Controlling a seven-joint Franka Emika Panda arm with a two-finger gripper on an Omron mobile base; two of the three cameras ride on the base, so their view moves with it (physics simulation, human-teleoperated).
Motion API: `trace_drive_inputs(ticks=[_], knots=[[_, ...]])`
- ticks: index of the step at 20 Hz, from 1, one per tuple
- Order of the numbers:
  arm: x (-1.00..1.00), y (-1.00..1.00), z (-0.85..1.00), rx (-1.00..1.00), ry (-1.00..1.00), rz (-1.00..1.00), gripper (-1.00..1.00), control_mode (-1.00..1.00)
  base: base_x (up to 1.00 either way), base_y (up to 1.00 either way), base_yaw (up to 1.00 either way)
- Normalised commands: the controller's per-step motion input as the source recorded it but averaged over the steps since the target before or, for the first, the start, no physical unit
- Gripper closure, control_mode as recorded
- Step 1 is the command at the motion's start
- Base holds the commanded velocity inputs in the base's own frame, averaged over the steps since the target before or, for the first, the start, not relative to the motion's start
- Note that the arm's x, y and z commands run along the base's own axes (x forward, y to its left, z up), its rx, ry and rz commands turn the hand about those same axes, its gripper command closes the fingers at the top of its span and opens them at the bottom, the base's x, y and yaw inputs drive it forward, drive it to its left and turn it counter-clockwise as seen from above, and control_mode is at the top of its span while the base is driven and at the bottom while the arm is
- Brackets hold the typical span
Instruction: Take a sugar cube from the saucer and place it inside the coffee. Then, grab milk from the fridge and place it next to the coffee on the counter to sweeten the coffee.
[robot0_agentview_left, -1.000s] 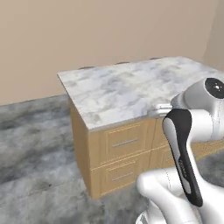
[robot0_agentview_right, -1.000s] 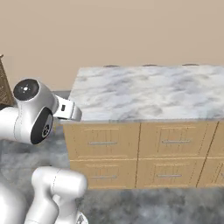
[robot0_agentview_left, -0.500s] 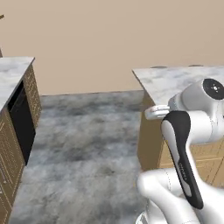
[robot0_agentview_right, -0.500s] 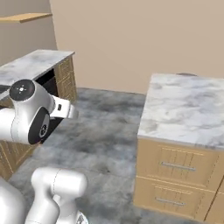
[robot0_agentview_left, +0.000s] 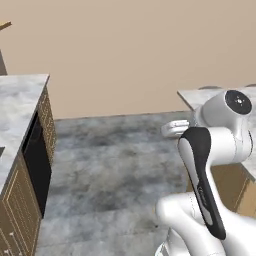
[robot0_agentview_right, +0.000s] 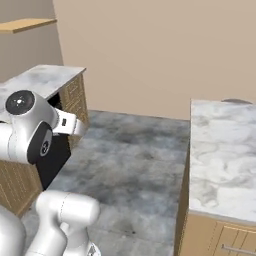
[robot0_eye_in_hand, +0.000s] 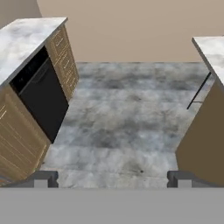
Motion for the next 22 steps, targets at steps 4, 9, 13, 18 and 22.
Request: trace_drive_inputs(ticks=[4,9,13,18,22], knots=[[0.00,0.00,0.00,0.00,0.00,0.00,-1.00,1.00,1.00,0.00,-0.13],[0.00,0.00,0.00,0.00,0.00,0.00,-1.00,1.00,1.00,0.00,-0.16],[0.00,0.00,0.00,0.00,0.00,0.00,-1.00,1.00,1.00,0.06,-0.16],[0.00,0.00,0.00,0.00,0.00,0.00,-1.00,1.00,1.00,0.01,-0.15],[0.00,0.00,0.00,0.00,0.00,0.00,-1.00,1.00,1.00,0.01,-0.19]])
